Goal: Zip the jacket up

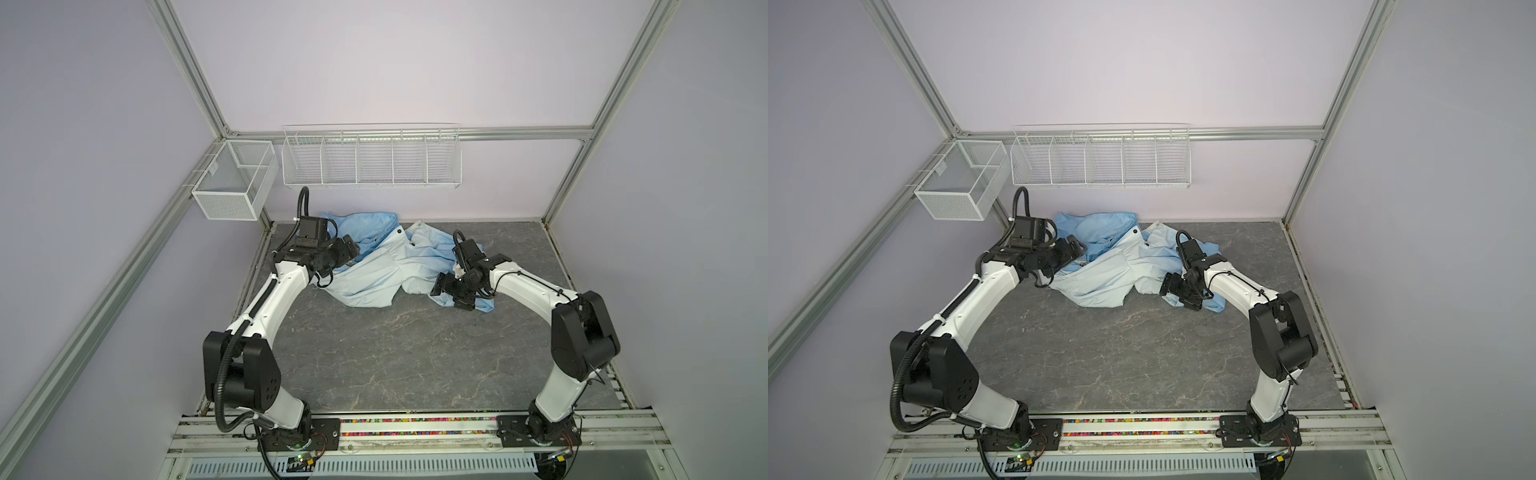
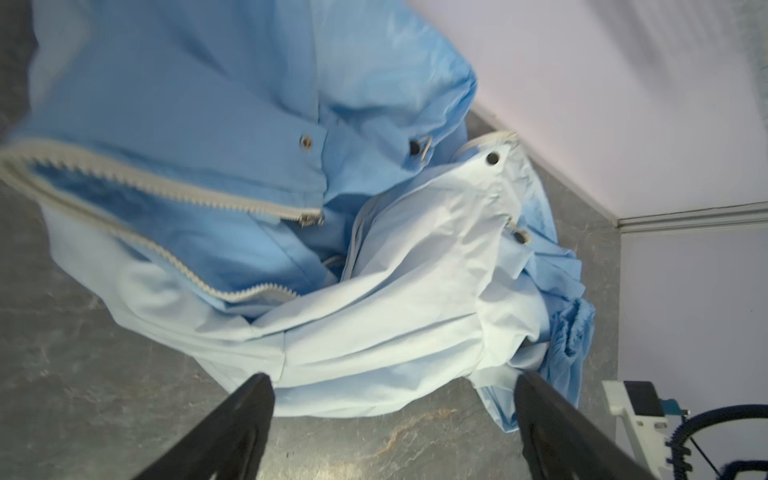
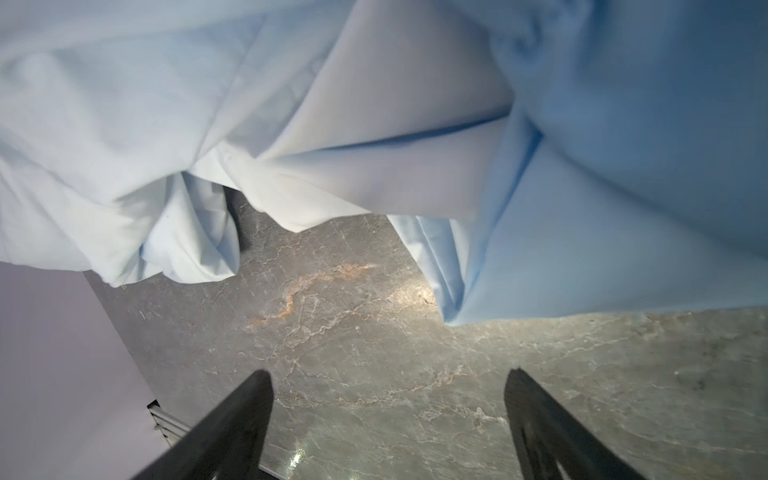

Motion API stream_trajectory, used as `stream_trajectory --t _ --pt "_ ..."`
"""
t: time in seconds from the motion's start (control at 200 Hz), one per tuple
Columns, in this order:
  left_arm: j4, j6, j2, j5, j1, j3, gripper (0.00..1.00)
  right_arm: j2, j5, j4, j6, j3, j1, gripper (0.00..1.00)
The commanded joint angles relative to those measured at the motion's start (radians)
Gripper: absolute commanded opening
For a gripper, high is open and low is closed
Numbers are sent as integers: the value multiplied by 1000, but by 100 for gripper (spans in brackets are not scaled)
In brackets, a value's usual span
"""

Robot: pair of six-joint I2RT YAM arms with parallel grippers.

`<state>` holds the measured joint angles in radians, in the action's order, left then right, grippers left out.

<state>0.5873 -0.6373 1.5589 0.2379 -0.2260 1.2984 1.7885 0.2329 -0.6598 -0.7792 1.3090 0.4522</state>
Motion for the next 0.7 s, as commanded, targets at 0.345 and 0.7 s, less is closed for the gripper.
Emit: stream_trajectory --t 0.345,0.7 --pt "45 33 184 77 -82 96 95 130 -1 11 -24 54 -57 90" --pt "-12 -26 305 43 -131 107 92 212 -39 -3 11 103 -70 57"
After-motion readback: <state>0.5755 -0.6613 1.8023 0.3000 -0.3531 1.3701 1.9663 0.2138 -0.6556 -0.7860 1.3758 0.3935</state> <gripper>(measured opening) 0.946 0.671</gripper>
